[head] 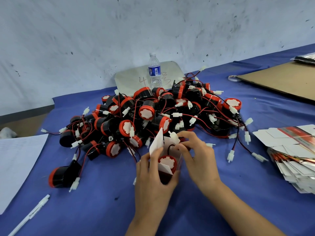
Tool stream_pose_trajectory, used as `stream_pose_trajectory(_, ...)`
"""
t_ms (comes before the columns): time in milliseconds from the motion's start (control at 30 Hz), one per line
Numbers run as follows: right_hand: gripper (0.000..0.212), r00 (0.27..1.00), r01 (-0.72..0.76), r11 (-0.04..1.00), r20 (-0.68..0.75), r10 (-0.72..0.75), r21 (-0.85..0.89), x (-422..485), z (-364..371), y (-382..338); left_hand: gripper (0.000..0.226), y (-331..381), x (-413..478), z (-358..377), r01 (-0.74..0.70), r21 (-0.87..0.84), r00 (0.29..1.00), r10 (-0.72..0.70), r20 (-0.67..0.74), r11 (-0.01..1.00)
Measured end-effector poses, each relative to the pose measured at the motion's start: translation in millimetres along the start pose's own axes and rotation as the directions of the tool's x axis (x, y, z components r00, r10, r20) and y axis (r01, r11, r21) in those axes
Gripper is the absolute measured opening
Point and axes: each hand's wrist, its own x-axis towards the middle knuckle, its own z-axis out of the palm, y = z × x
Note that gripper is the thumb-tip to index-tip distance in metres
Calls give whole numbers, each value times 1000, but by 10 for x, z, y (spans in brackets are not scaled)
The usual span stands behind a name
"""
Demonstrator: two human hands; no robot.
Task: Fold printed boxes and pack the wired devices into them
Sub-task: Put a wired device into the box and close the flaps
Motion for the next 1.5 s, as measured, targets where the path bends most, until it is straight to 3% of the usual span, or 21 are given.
stream_pose_trajectory(133, 24, 997, -16, 994, 74, 24, -112, 20, 18, 87, 76, -31, 0, 7, 2, -19, 1000, -2, -5, 1000)
stream_pose_trajectory(267, 21, 989, 84, 960, 138, -47, -268, 42, 21, 31, 84, -35, -8, 16, -1, -23, 1000, 1, 2, 1000)
stream_pose_trajectory(400, 13, 992, 118, 927, 82, -94, -357, 72, 38, -75, 89, -37, -11, 33, -9, -26, 1000, 9, -11, 1000)
stream_pose_trajectory(533, 25, 945, 149, 836, 326, 38, -529, 108, 86, -78, 91, -29, -17, 44, -4, -30, 1000, 3, -25, 1000)
stream_pose_trajectory(667, 23, 900, 212, 756, 424, 96, -620, 214, 57, -165, 90, -36, -19, 43, -28, 29, 1000, 28, -9, 999)
stream_pose_trajectory(833, 18, 810, 342, 717, 577, 103, -607, 353, 67, -205, 81, -30, -13, 34, -25, 35, 1000, 25, 10, 999)
stream_pose_trajectory(1033, 22, 771, 377, 680, 620, 146, -629, 374, 68, -185, 72, -43, -4, 48, -29, 25, 1000, 29, 3, 999)
stream_pose_trajectory(1200, 23, 744, 428, 664, 656, 128, -614, 492, 93, -85, 88, -43, -16, 72, -41, 27, 999, 42, -2, 999)
stream_pose_trajectory(1333, 26, 703, 432, 730, 705, 96, -530, 446, 45, -15, 99, -4, -22, 65, -57, -3, 998, 57, -25, 998)
stream_pose_trajectory(1500, 30, 761, 384, 787, 648, 26, -483, 358, -89, 65, 116, -2, -33, 56, -29, -29, 998, 27, -48, 999)
